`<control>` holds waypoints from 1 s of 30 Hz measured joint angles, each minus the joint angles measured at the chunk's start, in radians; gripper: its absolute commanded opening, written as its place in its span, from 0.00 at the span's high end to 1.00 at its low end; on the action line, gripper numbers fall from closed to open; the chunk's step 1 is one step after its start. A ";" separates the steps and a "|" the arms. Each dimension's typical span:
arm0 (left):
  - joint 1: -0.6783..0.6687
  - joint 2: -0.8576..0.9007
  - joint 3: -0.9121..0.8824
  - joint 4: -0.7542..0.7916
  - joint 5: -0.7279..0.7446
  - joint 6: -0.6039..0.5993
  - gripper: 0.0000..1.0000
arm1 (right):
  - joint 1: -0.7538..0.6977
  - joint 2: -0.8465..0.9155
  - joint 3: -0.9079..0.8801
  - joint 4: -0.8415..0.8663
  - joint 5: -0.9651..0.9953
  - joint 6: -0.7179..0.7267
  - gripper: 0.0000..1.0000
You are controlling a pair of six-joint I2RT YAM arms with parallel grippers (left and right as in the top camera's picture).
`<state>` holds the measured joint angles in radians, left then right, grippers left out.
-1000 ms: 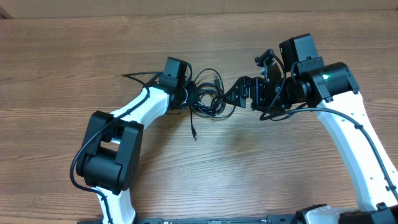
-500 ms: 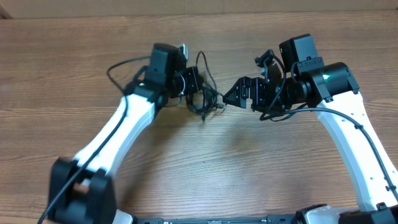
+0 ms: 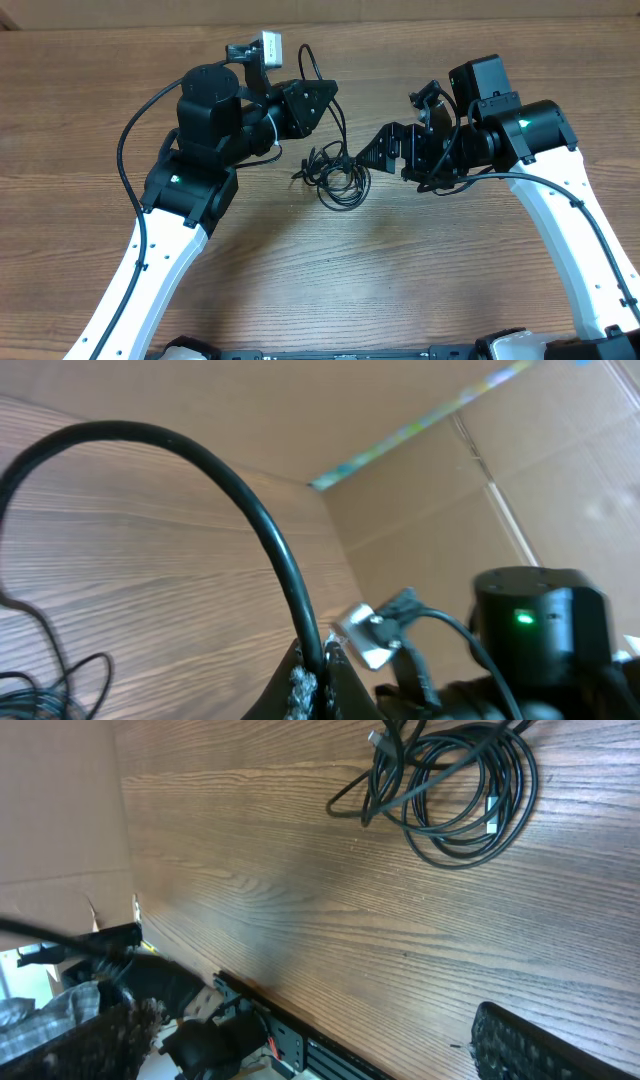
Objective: Untangle cables
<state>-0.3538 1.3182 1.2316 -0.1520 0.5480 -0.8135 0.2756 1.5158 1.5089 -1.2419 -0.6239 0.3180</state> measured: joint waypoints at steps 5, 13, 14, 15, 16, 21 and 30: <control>0.000 0.000 0.002 0.158 0.054 -0.089 0.96 | 0.000 0.000 0.000 0.013 -0.001 0.000 0.00; -0.013 -0.001 0.113 0.204 0.116 -0.202 0.96 | 0.000 0.000 0.000 0.014 0.008 0.000 0.00; -0.024 -0.001 0.136 0.201 0.117 -0.212 0.96 | 0.000 0.000 0.000 0.014 0.015 0.000 0.00; -0.027 -0.001 0.146 0.193 0.117 -0.215 0.96 | 0.000 0.000 0.000 0.014 0.021 -0.001 0.00; -0.033 -0.002 0.164 0.168 0.113 -0.221 0.96 | 0.000 0.000 0.000 0.014 0.027 -0.001 0.00; -0.036 -0.005 0.225 -0.005 0.039 -0.196 0.96 | 0.000 0.000 -0.008 0.013 0.036 -0.001 0.00; -0.038 -0.007 0.270 -0.262 -0.124 -0.128 0.96 | 0.001 0.000 -0.011 0.032 0.040 -0.001 0.00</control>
<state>-0.3916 1.3109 1.5013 -0.4141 0.4236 -0.9417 0.2768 1.5158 1.4975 -1.2095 -0.5835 0.3172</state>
